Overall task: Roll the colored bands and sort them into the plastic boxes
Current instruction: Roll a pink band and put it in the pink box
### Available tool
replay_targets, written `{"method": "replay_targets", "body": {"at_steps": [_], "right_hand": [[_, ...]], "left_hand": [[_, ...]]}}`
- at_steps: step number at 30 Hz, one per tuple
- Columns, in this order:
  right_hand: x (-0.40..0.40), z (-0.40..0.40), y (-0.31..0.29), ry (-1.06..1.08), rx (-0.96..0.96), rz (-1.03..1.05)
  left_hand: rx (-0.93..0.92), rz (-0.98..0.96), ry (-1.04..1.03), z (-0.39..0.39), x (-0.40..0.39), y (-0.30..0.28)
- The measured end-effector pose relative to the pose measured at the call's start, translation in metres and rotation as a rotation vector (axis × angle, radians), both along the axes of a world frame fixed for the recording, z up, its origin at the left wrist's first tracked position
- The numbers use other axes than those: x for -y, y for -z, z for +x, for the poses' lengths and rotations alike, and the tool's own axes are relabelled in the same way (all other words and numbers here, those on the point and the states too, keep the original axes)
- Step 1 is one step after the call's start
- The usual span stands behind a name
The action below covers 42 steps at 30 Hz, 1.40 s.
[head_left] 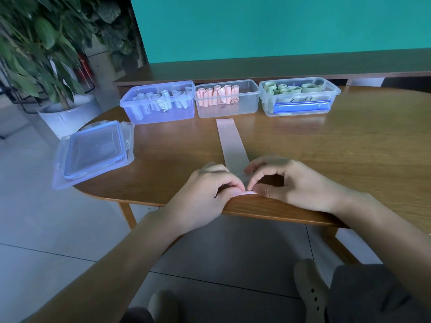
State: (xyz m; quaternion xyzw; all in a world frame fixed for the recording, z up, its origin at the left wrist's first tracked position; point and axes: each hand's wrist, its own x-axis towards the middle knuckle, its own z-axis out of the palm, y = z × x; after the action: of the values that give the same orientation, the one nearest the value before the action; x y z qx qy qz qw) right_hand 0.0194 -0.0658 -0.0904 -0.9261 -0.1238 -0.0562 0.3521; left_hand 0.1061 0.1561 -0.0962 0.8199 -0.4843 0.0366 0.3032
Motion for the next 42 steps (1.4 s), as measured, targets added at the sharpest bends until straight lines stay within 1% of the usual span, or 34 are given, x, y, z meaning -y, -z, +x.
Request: {"method": "replay_targets", "body": {"at_steps": [2,4,11,17,21,26,29,31,34,36,39,42], "right_hand": [[-0.001,0.0,0.001,0.006,0.028,-0.051],[-0.002,-0.001,0.003,-0.009,0.057,-0.072],[-0.004,0.003,0.005,-0.025,0.128,-0.057],[-0.005,0.008,0.003,0.06,0.016,0.011],[-0.004,0.01,0.001,0.111,-0.023,0.029],[-0.003,0.012,0.001,0.124,-0.033,0.035],[-0.003,0.013,0.001,0.15,-0.036,-0.001],[-0.003,0.014,0.0,0.173,-0.026,-0.015],[-0.002,0.015,0.001,0.196,-0.009,-0.014],[-0.003,0.015,0.003,0.208,0.017,-0.023],[-0.004,0.016,0.006,0.224,0.094,-0.016],[-0.006,0.015,0.006,0.183,0.16,-0.007]], "left_hand": [[0.044,0.006,0.005,-0.001,-0.001,0.0],[0.041,-0.002,0.0,-0.002,-0.003,-0.001],[0.017,-0.014,-0.055,0.0,0.001,-0.001],[0.091,0.027,-0.054,0.005,0.002,0.001],[0.11,0.045,-0.049,0.003,0.003,0.001],[0.064,0.042,-0.119,0.005,0.005,0.002],[-0.008,-0.006,-0.103,0.003,0.006,-0.002],[-0.017,-0.034,-0.051,0.0,0.007,-0.004],[0.021,-0.012,-0.022,-0.002,0.006,-0.002],[0.048,-0.001,-0.037,-0.002,0.005,0.0],[0.021,0.005,-0.085,-0.003,0.004,0.002],[0.036,-0.01,-0.105,-0.002,0.007,0.002]]}}
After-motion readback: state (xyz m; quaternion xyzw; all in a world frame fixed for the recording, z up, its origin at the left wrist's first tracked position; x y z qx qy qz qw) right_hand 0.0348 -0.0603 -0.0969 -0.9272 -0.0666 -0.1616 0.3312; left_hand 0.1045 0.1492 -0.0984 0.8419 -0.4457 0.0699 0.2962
